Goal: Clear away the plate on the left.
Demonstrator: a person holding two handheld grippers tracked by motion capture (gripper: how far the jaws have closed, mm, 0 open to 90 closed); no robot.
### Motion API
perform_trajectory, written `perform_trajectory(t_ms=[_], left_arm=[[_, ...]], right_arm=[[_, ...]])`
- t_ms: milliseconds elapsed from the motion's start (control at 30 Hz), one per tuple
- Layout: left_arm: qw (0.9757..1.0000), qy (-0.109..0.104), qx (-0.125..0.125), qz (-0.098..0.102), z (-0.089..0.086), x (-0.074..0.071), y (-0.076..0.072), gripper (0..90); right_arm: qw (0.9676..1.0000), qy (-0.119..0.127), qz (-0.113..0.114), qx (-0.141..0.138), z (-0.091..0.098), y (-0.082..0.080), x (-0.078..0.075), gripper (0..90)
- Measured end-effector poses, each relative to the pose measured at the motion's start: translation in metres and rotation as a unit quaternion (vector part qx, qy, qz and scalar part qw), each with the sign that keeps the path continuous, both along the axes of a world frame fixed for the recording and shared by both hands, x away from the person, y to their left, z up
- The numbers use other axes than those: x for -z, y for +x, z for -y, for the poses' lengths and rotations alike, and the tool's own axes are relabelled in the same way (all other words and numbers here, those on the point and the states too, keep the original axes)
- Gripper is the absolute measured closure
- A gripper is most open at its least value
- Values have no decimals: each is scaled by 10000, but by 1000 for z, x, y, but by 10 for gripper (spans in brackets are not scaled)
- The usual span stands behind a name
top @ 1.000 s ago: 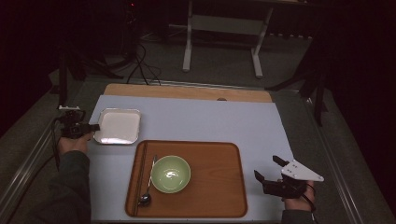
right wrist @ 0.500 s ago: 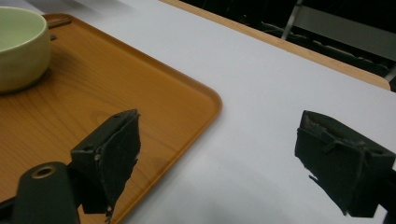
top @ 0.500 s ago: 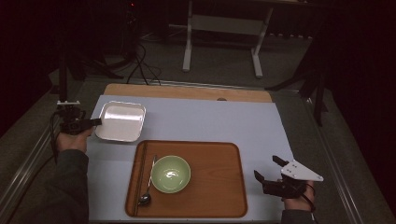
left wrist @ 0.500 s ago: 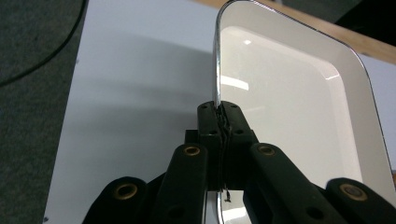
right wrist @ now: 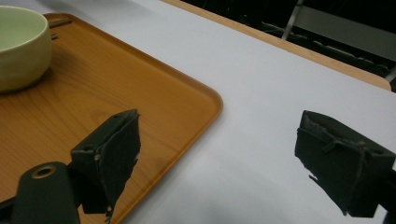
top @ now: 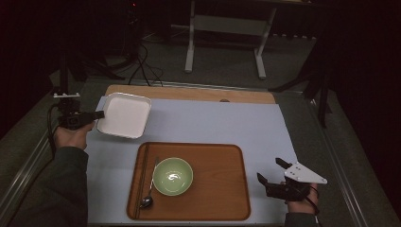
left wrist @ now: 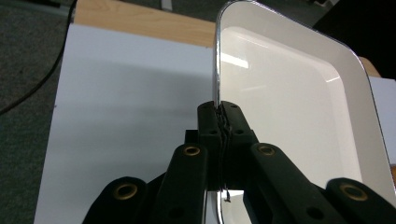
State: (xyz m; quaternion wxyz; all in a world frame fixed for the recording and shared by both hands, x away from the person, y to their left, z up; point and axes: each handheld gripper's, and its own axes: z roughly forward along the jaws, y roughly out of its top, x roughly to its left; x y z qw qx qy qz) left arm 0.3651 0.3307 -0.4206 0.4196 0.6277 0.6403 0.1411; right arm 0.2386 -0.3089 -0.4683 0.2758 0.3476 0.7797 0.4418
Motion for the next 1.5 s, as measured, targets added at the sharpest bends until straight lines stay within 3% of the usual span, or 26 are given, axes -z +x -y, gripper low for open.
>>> perform_trajectory(t_ms=[300, 767, 1167, 1500], left_arm=[[9991, 27, 296, 286, 8, -18, -1, 892], [9961, 83, 693, 534, 29, -33, 1, 892], [9912, 251, 1103, 683, 53, -41, 5, 891], [9875, 215, 1365, 752, 72, -45, 10, 891]], right_arm=[[10000, -2, -13, -13, -1, 0, 0, 137], [10000, -7, -3, -35, -1, 1, 0, 137], [10000, -10, -1, -38, -1, 1, 0, 137], [10000, -7, 3, -35, -1, 1, 0, 137]])
